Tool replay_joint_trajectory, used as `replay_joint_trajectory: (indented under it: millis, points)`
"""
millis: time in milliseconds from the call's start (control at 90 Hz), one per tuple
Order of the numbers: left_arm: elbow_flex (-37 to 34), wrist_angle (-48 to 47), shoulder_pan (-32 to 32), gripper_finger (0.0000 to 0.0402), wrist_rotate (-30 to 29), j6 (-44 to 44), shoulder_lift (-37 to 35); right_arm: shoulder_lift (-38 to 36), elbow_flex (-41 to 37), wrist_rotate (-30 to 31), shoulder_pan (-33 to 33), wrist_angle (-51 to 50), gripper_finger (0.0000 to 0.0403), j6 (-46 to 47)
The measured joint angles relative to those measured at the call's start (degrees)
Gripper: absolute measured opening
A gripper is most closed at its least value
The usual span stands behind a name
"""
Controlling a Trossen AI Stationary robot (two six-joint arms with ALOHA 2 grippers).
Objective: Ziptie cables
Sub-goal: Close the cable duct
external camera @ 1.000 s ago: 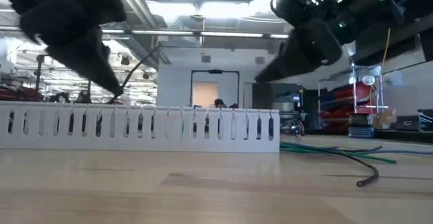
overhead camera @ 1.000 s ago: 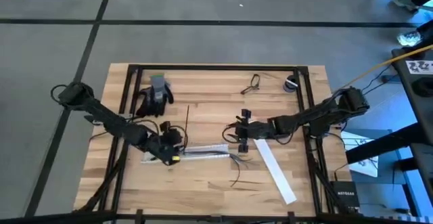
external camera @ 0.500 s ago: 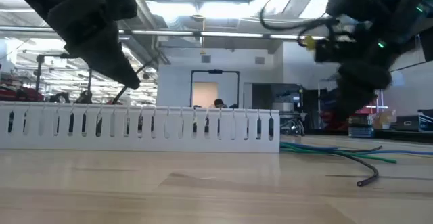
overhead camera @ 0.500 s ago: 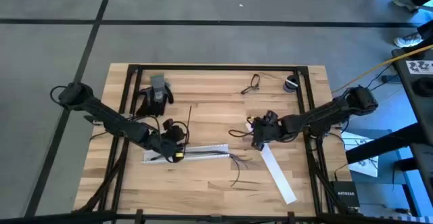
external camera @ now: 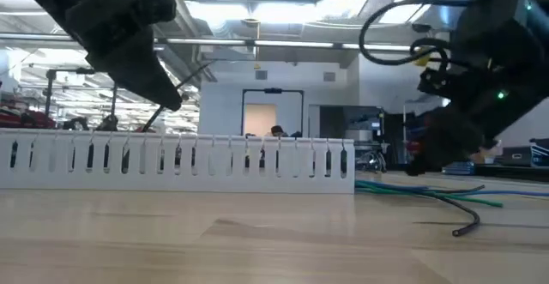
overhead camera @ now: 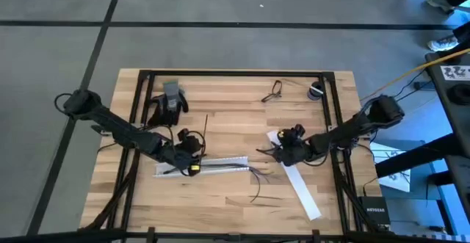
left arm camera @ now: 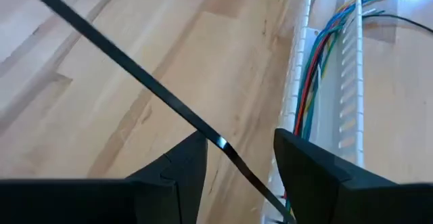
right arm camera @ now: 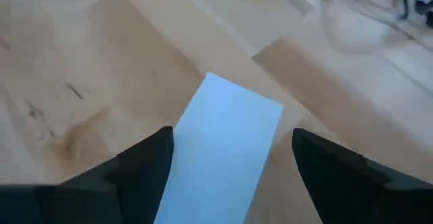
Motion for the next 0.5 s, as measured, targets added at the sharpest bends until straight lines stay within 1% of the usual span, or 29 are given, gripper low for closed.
replay_joint_trajectory:
  millis: [178, 389, 500]
  points:
    - [0.0, -0.1, 0.0, 0.0155, 0.0, 0.0, 0.0, 3.4, 0.1, -0.2, 0.0, 6.6, 0.0289, -1.1]
    - [0.0, 0.1, 0.0, 0.0155, 0.0, 0.9, 0.0, 4.8, 0.2, 0.7, 0.0, 6.7, 0.0289, -1.3]
    - [0.0, 0.1, 0.0, 0.0155, -0.3, 1.1, 0.0, 5.0, 0.1, 3.0, 0.0, 6.5, 0.0289, -1.5]
